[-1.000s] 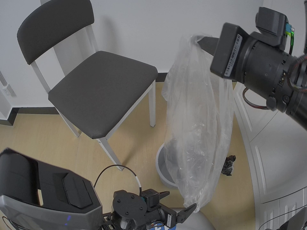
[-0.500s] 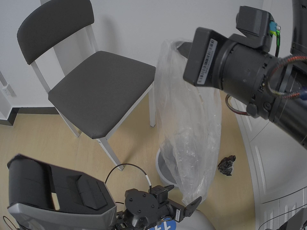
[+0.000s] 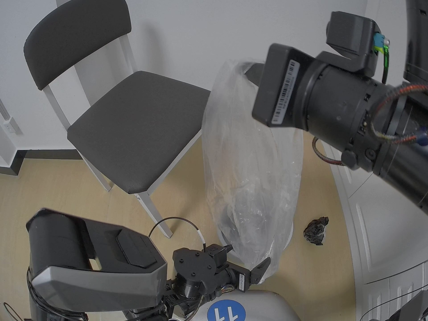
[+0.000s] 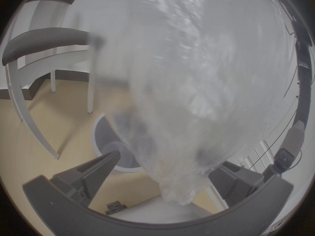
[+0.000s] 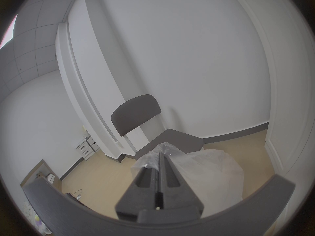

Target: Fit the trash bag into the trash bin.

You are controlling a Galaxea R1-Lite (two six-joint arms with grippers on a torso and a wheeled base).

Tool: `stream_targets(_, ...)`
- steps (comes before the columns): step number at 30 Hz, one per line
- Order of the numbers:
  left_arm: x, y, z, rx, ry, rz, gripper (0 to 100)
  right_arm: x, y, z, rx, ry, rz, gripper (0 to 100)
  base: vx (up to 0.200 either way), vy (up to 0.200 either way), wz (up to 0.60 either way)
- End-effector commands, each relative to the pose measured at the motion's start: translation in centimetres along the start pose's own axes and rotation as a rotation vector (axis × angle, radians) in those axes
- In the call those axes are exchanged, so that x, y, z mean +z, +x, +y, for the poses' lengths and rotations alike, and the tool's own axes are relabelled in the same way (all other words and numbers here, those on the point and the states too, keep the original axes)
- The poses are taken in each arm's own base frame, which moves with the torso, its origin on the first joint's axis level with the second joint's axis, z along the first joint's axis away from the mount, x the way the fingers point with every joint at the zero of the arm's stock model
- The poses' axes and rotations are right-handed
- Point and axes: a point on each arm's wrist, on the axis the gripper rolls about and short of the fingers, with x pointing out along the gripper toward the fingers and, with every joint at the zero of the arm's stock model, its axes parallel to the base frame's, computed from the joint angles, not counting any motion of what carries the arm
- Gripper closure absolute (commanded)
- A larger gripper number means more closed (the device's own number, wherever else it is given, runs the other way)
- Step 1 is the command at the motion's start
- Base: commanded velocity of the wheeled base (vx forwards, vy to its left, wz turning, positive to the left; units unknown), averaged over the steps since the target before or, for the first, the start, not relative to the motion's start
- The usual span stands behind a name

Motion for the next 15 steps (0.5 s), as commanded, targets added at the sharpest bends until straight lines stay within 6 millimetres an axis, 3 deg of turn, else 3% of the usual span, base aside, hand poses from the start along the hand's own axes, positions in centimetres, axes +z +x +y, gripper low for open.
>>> stream_targets(1,-0.26,0.76,0.02,0.002,-0.002,-0.006,0,0.11,-0.15,0.34,0.013,0.006,-0.004,100,0.000,0.000,0.00)
stream_targets(4,-0.37,0.83,-0.22,-0.004,0.003,-0.006,0,-0.06,-0.08,0.46,0.014,0.005,0.000,100,0.000,0.000,0.00)
stream_targets(5,-0.38,0.83,-0.28,-0.006,0.003,-0.007,100,-0.11,-0.08,0.45,0.014,0.006,0.002,100,0.000,0.000,0.00)
stream_targets(15,-0.42,0.73,0.03,0.002,0.010,-0.001,100,0.06,-0.29,0.26,-0.005,0.008,-0.006,100,0.000,0.000,0.00)
